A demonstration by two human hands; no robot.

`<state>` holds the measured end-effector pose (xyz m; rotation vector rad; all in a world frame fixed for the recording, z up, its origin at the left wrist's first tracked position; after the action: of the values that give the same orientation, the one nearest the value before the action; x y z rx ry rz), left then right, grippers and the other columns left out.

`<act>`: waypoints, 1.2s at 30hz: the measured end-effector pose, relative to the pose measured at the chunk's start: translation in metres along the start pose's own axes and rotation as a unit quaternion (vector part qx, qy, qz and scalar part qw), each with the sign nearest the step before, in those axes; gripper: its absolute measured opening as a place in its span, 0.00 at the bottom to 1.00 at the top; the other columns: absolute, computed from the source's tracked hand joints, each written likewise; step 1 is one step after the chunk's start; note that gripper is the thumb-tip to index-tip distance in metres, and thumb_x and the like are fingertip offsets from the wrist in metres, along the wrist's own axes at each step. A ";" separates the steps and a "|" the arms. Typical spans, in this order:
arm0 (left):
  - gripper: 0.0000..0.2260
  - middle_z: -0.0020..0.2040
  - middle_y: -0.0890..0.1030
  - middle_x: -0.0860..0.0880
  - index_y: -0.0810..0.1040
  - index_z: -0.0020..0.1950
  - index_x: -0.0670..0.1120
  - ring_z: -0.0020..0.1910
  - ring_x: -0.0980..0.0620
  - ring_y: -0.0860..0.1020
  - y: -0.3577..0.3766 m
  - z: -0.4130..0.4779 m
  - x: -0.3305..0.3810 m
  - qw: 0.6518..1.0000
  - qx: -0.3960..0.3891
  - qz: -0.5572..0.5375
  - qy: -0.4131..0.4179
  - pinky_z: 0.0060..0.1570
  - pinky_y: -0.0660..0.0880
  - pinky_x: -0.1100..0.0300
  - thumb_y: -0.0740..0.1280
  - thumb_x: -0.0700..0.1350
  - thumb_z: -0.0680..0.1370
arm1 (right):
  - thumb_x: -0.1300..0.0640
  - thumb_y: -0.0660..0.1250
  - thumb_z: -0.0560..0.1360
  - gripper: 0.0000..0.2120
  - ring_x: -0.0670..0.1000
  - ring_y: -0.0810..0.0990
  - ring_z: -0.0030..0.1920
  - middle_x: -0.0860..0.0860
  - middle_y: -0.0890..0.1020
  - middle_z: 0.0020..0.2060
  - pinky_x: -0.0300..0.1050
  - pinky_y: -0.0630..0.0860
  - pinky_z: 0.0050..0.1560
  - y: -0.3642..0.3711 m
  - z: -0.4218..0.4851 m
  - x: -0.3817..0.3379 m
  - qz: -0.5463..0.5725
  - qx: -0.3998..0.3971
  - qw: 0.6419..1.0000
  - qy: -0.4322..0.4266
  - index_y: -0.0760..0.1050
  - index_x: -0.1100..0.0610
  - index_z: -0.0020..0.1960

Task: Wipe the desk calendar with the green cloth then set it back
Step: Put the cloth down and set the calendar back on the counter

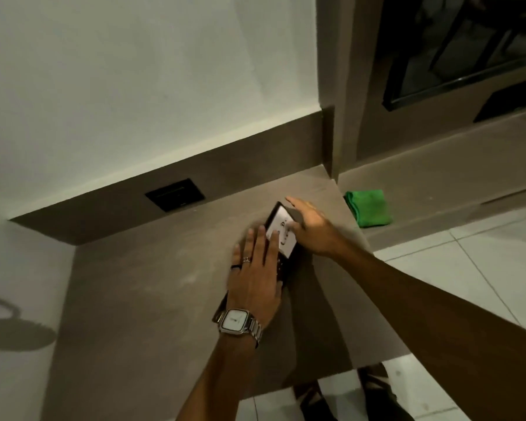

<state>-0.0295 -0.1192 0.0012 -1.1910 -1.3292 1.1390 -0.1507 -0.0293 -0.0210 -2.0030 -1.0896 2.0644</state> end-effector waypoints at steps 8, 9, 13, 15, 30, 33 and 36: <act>0.51 0.80 0.53 0.45 0.34 0.76 0.55 0.79 0.42 0.52 0.007 -0.057 -0.086 0.984 0.013 -0.041 -0.170 0.73 0.54 0.43 0.73 0.55 0.71 | 0.54 0.58 0.80 0.09 0.48 0.82 0.48 0.47 0.82 0.47 0.45 0.80 0.44 0.015 -0.003 0.007 0.006 -0.009 0.999 0.032 0.72 0.47 0.59; 0.51 0.80 0.56 0.45 0.37 0.77 0.56 0.78 0.41 0.57 0.005 -0.066 -0.098 0.977 0.030 -0.065 -0.203 0.72 0.59 0.42 0.74 0.55 0.71 | 0.54 0.58 0.81 0.07 0.45 0.82 0.46 0.46 0.81 0.45 0.41 0.80 0.40 0.015 -0.007 0.009 0.007 -0.008 0.999 0.032 0.73 0.46 0.55; 0.49 0.75 0.66 0.43 0.47 0.77 0.58 0.70 0.38 0.70 0.006 -0.093 -0.140 0.920 0.101 -0.183 -0.332 0.62 0.72 0.38 0.78 0.53 0.68 | 0.52 0.60 0.80 0.08 0.43 0.82 0.46 0.44 0.83 0.44 0.40 0.78 0.42 0.012 -0.028 0.013 0.006 0.020 0.999 0.024 0.77 0.48 0.54; 0.49 0.73 0.69 0.42 0.49 0.77 0.58 0.67 0.36 0.72 0.015 -0.101 -0.156 0.870 0.125 -0.267 -0.395 0.59 0.73 0.36 0.79 0.53 0.67 | 0.52 0.61 0.80 0.10 0.46 0.82 0.49 0.46 0.84 0.47 0.47 0.79 0.49 0.010 -0.038 0.018 0.003 0.039 0.999 0.034 0.79 0.50 0.56; 0.16 0.54 0.83 0.46 0.78 0.59 0.47 0.58 0.43 0.76 0.029 -0.040 -0.202 0.821 0.118 -0.370 -0.419 0.50 0.65 0.58 0.75 0.44 0.73 | 0.59 0.60 0.81 0.11 0.49 0.81 0.47 0.54 0.85 0.50 0.36 0.71 0.47 0.019 -0.010 -0.001 -0.133 0.049 0.986 0.084 0.79 0.57 0.59; 0.15 0.53 0.83 0.46 0.78 0.58 0.47 0.57 0.45 0.77 0.027 -0.026 -0.214 0.820 0.106 -0.376 -0.419 0.50 0.64 0.61 0.74 0.42 0.73 | 0.61 0.60 0.81 0.12 0.54 0.82 0.53 0.56 0.84 0.53 0.37 0.70 0.49 0.024 0.012 -0.009 -0.144 0.041 0.983 0.102 0.78 0.57 0.61; 0.19 0.54 0.83 0.46 0.76 0.63 0.47 0.57 0.46 0.79 0.022 -0.017 -0.222 0.831 0.106 -0.367 -0.405 0.50 0.63 0.63 0.74 0.39 0.73 | 0.61 0.59 0.81 0.13 0.55 0.80 0.57 0.56 0.83 0.56 0.40 0.72 0.53 0.029 0.026 -0.015 -0.145 0.037 0.982 0.117 0.77 0.57 0.63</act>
<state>-0.0022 -0.3383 -0.0359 0.0882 -1.9725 1.1739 -0.1594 -0.0699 -0.0256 -1.8631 -1.1598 1.6561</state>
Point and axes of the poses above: each hand's wrist, its own z-axis towards the middle knuckle, its own y-axis out of the palm, x = y × z, the point moved 10 cm from there along z, towards the middle knuckle
